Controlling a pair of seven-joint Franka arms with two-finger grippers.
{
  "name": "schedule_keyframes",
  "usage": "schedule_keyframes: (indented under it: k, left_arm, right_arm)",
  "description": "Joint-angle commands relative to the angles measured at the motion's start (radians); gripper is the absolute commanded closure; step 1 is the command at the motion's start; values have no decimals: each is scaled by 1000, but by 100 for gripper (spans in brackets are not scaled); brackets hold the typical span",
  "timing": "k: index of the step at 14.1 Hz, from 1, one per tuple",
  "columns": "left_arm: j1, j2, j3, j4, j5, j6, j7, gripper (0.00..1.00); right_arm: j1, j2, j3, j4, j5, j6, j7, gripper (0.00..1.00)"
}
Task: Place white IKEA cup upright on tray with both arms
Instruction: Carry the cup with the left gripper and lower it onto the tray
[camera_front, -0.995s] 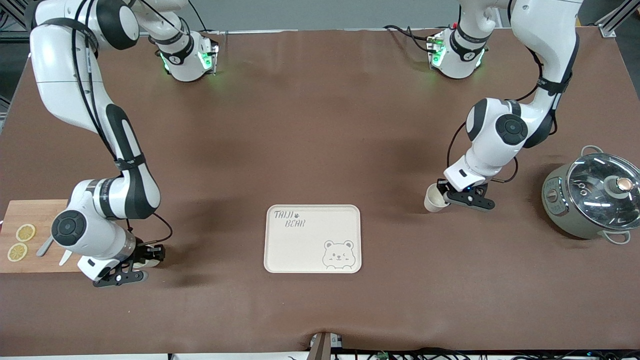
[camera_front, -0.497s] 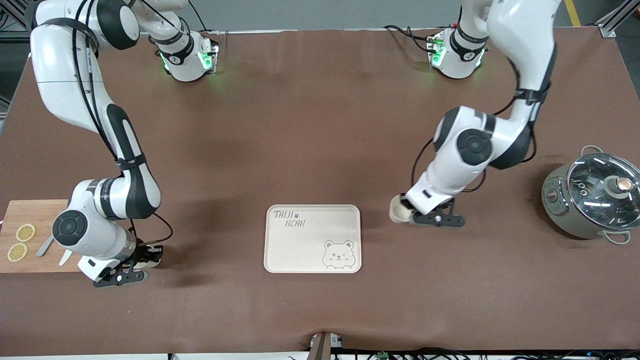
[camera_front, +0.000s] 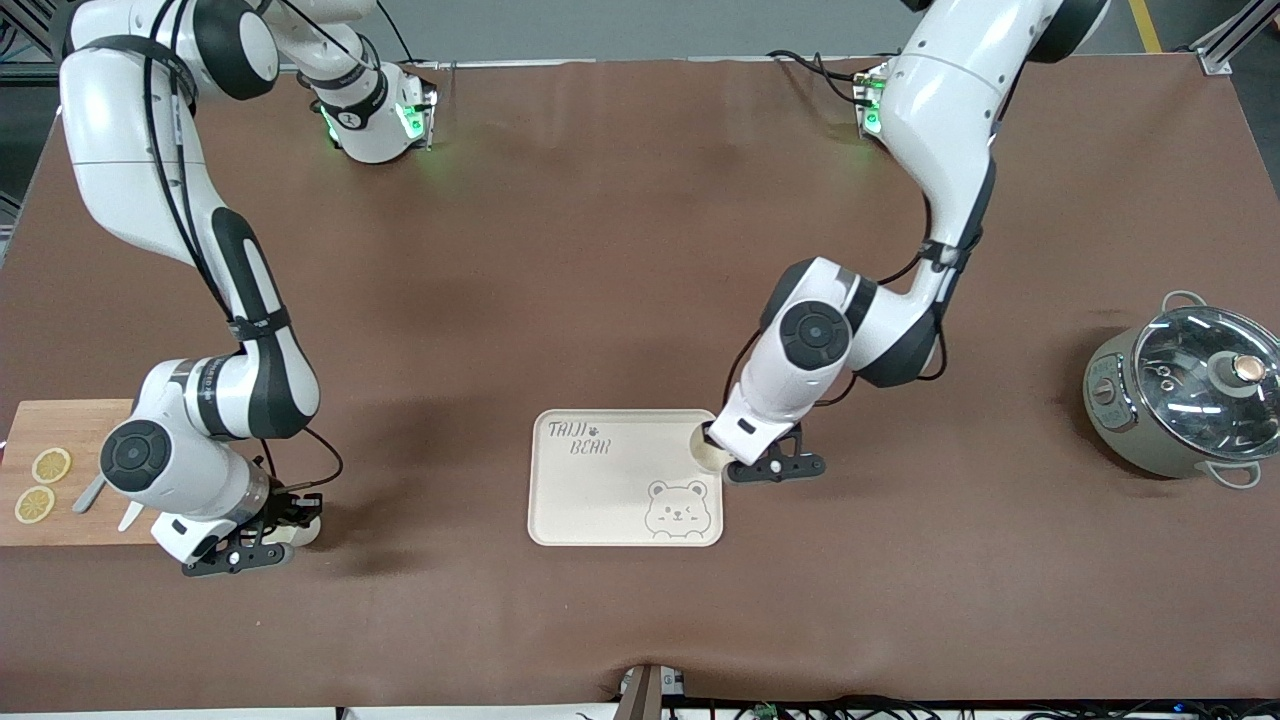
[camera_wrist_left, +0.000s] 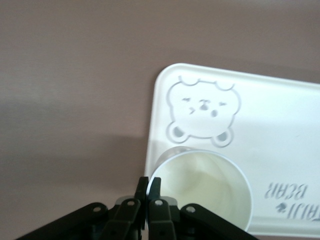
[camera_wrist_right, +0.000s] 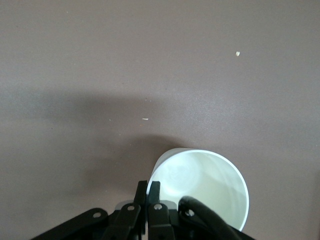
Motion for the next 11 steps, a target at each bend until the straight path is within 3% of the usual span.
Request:
schedule_keyframes:
  k: [1,4,11]
  left_arm:
    - [-47,64,42,102,6,-24,-38,100]
    - [-99,98,100,104,6,31,-40,100]
    - [-128,151,107,104,6,124,-75,100]
  right_arm:
    - [1,5,4,23,-17,-4,6,100]
    - [7,2,7,35,-14,-7,17,100]
    - [96,-14,8,53,-13,-35,207,100]
